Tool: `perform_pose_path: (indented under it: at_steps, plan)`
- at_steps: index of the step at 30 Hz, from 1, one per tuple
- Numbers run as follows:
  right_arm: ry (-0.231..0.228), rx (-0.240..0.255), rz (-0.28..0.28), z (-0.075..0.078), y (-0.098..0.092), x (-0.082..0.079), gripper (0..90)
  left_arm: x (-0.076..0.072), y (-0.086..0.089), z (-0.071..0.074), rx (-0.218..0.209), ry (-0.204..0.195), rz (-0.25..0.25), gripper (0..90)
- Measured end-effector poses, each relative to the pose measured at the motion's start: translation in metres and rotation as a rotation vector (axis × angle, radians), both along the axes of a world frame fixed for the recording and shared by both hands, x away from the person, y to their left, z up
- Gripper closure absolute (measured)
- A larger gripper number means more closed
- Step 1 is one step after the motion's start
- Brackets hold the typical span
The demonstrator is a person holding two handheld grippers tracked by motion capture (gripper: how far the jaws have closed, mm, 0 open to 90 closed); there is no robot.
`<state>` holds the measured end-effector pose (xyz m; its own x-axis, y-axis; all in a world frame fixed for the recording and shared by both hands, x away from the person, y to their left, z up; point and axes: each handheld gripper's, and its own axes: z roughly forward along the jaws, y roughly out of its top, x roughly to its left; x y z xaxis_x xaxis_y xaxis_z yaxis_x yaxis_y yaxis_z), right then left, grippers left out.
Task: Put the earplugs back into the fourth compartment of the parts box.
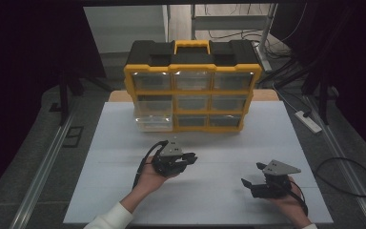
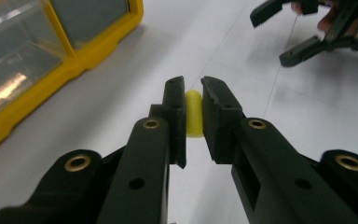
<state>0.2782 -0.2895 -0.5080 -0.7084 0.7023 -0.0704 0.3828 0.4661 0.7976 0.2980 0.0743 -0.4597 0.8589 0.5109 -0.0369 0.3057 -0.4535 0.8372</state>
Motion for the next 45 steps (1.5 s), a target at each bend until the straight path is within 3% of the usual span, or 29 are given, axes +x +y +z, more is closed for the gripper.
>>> perform_pose_path:
  at_steps: [10, 23, 29, 39, 45]
  plan:
    - [-0.003, 0.001, -0.008, 0.001, 0.0, 0.0, 17.3, 0.0, 0.016, 0.019, -0.075, -0.038, 0.034, 79.2]
    - [-0.009, 0.007, -0.003, 0.001, -0.001, -0.001, 17.3, 0.005, 0.028, 0.039, -0.161, -0.05, 0.068, 79.2]
    - [-0.009, 0.008, -0.004, 0.002, -0.001, -0.001, 17.4, 0.01, 0.035, 0.056, -0.179, -0.074, 0.078, 79.1]
    - [-0.005, 0.003, -0.013, 0.001, -0.001, -0.001, 17.5, 0.027, 0.055, 0.091, -0.252, -0.096, 0.125, 79.1]
    - [-0.004, 0.004, -0.018, 0.001, -0.002, -0.001, 17.4, 0.04, 0.066, 0.099, -0.235, -0.101, 0.18, 79.1]
